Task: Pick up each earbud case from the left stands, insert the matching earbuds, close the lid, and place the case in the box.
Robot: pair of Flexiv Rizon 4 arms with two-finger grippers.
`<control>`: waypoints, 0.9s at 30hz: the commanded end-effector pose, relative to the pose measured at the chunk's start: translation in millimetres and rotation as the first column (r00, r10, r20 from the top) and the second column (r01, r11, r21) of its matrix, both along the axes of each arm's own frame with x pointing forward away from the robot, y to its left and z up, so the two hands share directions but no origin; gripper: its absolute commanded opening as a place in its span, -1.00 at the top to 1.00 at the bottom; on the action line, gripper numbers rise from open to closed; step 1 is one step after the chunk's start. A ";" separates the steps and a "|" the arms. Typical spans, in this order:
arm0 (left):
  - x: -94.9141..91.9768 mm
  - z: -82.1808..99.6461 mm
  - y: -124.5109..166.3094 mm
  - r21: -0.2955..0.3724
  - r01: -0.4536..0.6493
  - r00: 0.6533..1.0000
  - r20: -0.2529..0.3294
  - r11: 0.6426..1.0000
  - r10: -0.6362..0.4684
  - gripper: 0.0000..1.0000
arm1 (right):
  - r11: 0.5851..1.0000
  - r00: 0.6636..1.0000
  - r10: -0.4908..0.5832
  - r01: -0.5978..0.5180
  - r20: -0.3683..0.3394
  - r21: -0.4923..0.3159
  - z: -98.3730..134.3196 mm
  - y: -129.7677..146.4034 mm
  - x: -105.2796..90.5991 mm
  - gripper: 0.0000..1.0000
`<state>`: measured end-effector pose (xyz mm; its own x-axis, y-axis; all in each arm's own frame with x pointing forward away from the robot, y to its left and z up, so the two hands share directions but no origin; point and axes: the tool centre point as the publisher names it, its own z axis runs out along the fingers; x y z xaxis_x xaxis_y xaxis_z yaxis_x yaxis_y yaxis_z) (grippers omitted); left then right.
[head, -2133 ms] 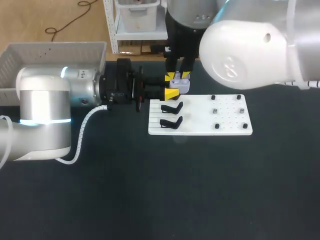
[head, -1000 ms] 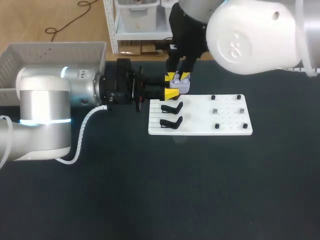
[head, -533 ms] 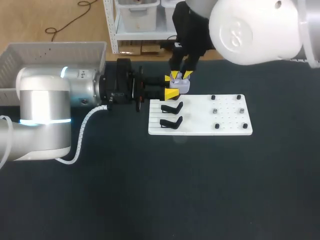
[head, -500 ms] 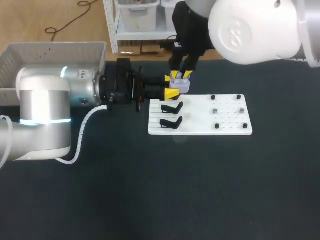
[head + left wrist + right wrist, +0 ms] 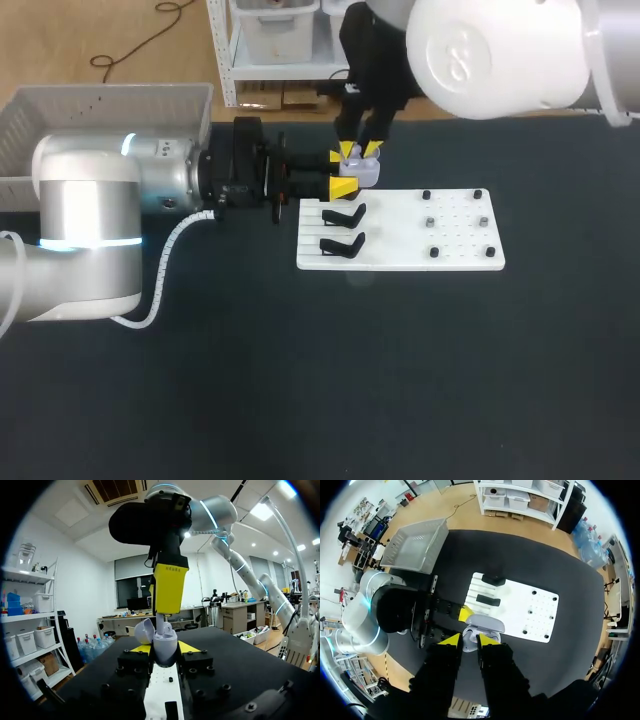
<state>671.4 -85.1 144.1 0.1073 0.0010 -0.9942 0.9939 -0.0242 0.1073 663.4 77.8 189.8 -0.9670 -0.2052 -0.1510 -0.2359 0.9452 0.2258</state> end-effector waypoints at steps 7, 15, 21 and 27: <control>-1.3 -0.2 0.0 -0.001 -0.005 1.000 0.002 1.000 0.005 1.00 | 1.000 1.000 -0.003 0.003 -0.004 -0.003 -0.9 -1.8 -3.8 1.00; -1.3 -0.2 0.0 -0.001 -0.005 1.000 0.002 1.000 0.005 1.00 | 1.000 1.000 -0.003 0.003 -0.009 0.002 -6.5 0.1 -3.3 1.00; -1.3 -0.2 0.0 -0.001 -0.005 1.000 0.002 1.000 0.005 1.00 | 1.000 1.000 0.000 0.000 -0.010 0.006 -8.6 2.6 -0.6 1.00; -1.3 -0.2 0.0 -0.001 -0.005 1.000 0.002 1.000 0.005 1.00 | 1.000 1.000 0.010 -0.010 -0.013 0.008 -10.5 5.4 1.3 1.00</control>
